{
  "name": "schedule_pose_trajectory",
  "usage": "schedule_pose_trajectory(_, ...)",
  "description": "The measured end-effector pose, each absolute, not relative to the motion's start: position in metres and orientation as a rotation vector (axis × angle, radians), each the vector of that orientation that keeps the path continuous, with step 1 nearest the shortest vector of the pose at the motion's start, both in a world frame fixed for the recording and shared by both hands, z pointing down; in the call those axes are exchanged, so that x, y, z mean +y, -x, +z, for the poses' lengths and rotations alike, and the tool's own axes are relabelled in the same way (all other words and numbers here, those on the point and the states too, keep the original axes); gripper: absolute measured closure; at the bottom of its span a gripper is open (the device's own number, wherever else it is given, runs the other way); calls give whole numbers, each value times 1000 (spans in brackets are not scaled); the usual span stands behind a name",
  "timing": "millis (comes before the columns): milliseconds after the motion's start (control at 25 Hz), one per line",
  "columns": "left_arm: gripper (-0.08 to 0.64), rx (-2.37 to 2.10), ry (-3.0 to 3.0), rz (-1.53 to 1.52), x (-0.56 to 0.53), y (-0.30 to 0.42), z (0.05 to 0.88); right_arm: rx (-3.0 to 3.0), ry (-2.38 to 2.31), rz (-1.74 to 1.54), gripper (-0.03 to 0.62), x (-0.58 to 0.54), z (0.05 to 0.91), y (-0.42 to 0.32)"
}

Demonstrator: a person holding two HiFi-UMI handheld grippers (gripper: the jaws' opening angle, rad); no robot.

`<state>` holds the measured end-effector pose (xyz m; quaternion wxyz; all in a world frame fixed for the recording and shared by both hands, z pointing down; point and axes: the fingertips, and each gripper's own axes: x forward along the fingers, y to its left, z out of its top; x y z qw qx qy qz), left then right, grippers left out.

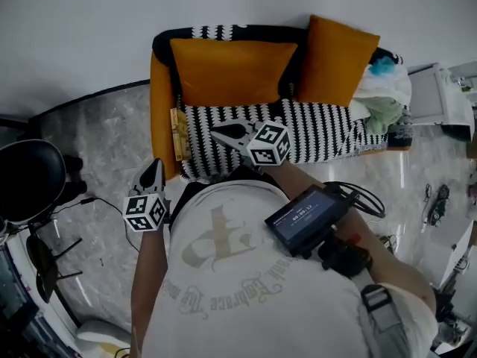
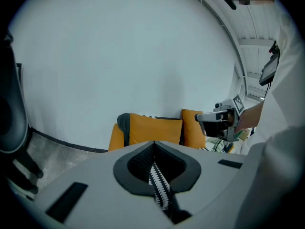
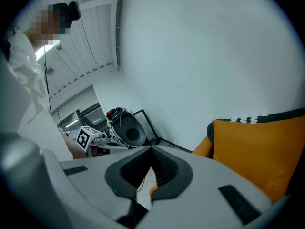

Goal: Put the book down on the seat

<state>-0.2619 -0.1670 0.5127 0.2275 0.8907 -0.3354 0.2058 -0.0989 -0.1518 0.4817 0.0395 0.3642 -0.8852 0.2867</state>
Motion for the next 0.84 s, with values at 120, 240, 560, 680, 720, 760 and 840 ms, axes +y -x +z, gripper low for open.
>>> schedule_pose_trajectory(120, 549, -909, -2462, 568, -165, 258, 518, -2711, -1125, 874, 577, -149, 487, 100)
schedule_pose_trajectory(240, 549, -893, -2472, 570, -164, 252, 522, -2709, -1132, 859, 577, -147, 488, 100)
schedule_pose_trajectory(560, 549, -884, -2481, 579, -161, 255, 520, -2707, -1131, 843, 578, -148, 488, 104)
schedule_pose_trajectory(680, 549, -886, -2476, 583, -162, 256, 522, -2711, -1120, 837, 577, -152, 487, 105)
schedule_pose_trajectory(720, 549, -885, -2475, 585, -162, 256, 523, -2710, -1117, 836, 578, -153, 487, 104)
schedule_pose_trajectory(760, 549, -883, -2473, 587, -161, 255, 524, -2708, -1115, 835, 577, -154, 487, 104)
schedule_pose_trajectory(840, 549, -879, -2470, 590, -161, 255, 525, -2703, -1112, 834, 578, -155, 487, 104)
